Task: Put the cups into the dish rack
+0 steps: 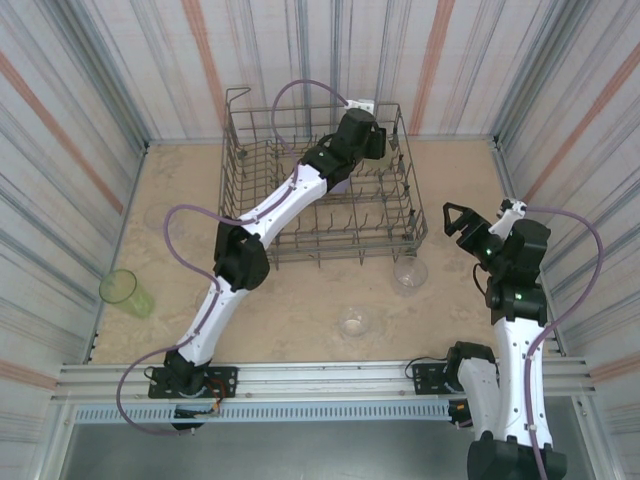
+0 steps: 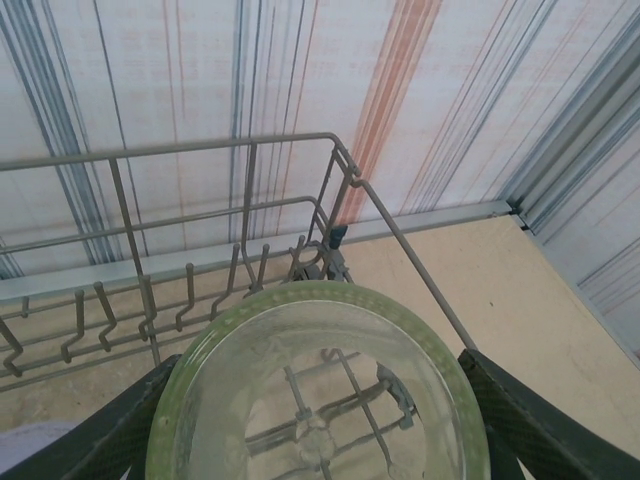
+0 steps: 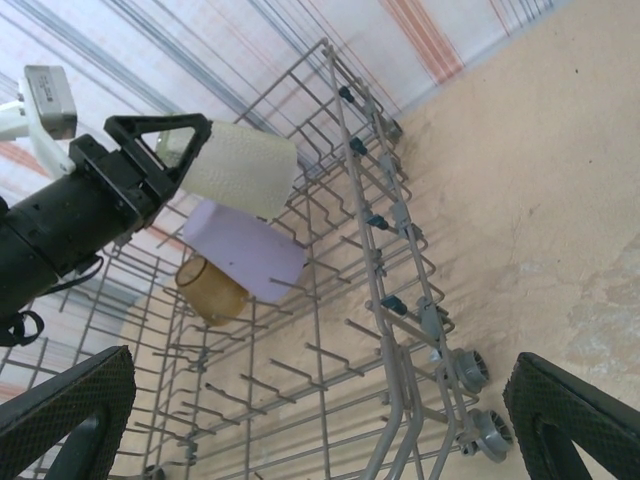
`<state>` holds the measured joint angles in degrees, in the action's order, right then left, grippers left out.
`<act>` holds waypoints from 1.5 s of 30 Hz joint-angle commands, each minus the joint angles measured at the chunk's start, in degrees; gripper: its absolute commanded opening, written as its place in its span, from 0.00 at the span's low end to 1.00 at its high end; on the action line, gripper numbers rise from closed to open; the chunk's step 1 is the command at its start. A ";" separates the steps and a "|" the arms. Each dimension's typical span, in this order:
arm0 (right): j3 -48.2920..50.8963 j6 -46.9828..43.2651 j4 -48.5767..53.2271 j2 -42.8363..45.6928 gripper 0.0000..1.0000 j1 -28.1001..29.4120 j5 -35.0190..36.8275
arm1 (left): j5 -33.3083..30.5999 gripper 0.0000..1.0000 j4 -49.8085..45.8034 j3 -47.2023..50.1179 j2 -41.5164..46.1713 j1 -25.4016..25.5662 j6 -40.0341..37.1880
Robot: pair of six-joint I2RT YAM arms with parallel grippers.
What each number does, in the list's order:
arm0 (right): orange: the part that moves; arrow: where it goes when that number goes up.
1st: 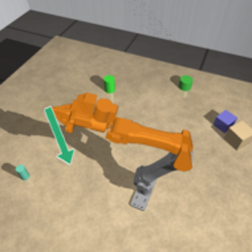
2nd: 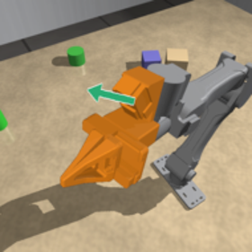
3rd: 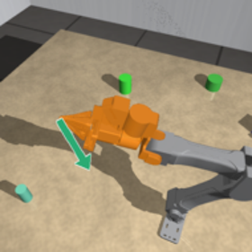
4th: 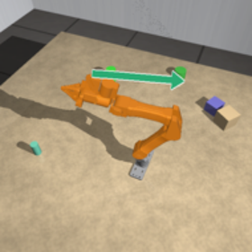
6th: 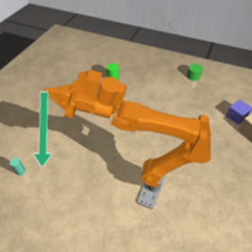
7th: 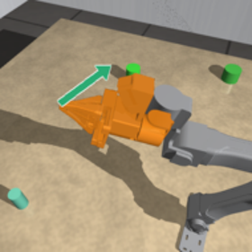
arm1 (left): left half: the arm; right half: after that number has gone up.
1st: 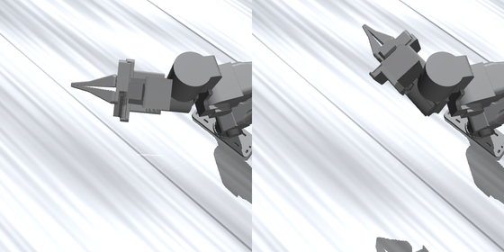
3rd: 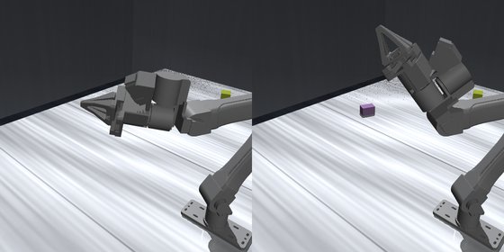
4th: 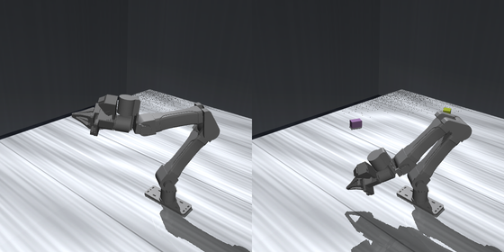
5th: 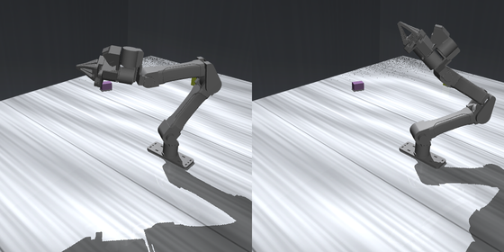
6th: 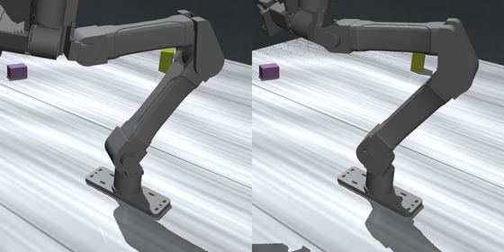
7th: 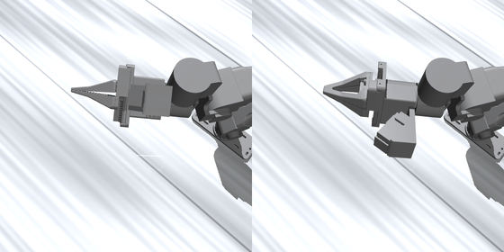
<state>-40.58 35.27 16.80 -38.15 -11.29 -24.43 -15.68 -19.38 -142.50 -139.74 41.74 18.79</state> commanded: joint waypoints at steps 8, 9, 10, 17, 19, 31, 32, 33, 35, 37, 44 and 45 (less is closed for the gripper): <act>1.95 -0.90 -3.61 -2.84 0.99 -0.49 -0.95 | -3.41 0.00 5.39 -1.90 -2.53 0.23 -5.92; 1.99 -0.90 -3.70 -2.89 0.99 -0.47 -0.87 | -3.50 0.00 5.38 -1.95 -2.77 0.19 -6.12; 2.08 -0.90 -3.78 -2.98 0.99 -0.44 -0.75 | -3.64 0.00 5.21 -2.08 -3.05 0.05 -6.22; 2.17 -1.07 -3.66 -2.61 0.99 -0.49 -0.49 | -3.74 0.00 4.53 -2.00 -4.50 -0.43 -6.01; 2.17 -1.24 -3.61 -2.63 0.99 -0.48 -0.50 | -3.16 0.00 4.43 -2.00 -4.92 -0.76 -5.24; 2.42 -1.80 -3.86 -2.63 0.99 -0.49 0.14 | -0.99 0.00 4.59 -2.26 -7.01 -2.36 -2.04; 2.43 -1.81 -3.88 -2.63 0.99 -0.48 0.19 | -0.94 0.00 4.64 -2.26 -7.13 -2.45 -2.04; 2.42 -1.84 -3.97 -2.70 0.99 -0.49 0.21 | -0.71 0.00 4.73 -2.24 -7.28 -2.45 -2.06; 2.69 -1.85 -4.18 -2.76 0.99 -0.49 0.26 | -0.19 0.02 4.95 -2.26 -7.64 -2.34 -1.89; 2.74 -1.82 -4.23 -2.81 0.99 -0.49 0.34 | 0.12 0.09 4.94 -2.24 -8.09 -2.36 -1.83; 2.80 -1.79 -4.45 -3.07 0.99 -0.44 0.39 | 0.92 0.25 5.43 -2.36 -9.20 -2.14 -1.91; 2.87 -1.77 -4.48 -3.06 0.99 -0.44 0.42 | 1.09 0.27 5.48 -2.36 -9.32 -2.10 -1.99</act>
<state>-38.02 35.22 13.30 -41.23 -11.29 -24.18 -15.49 -14.22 -143.57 -146.74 40.07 16.32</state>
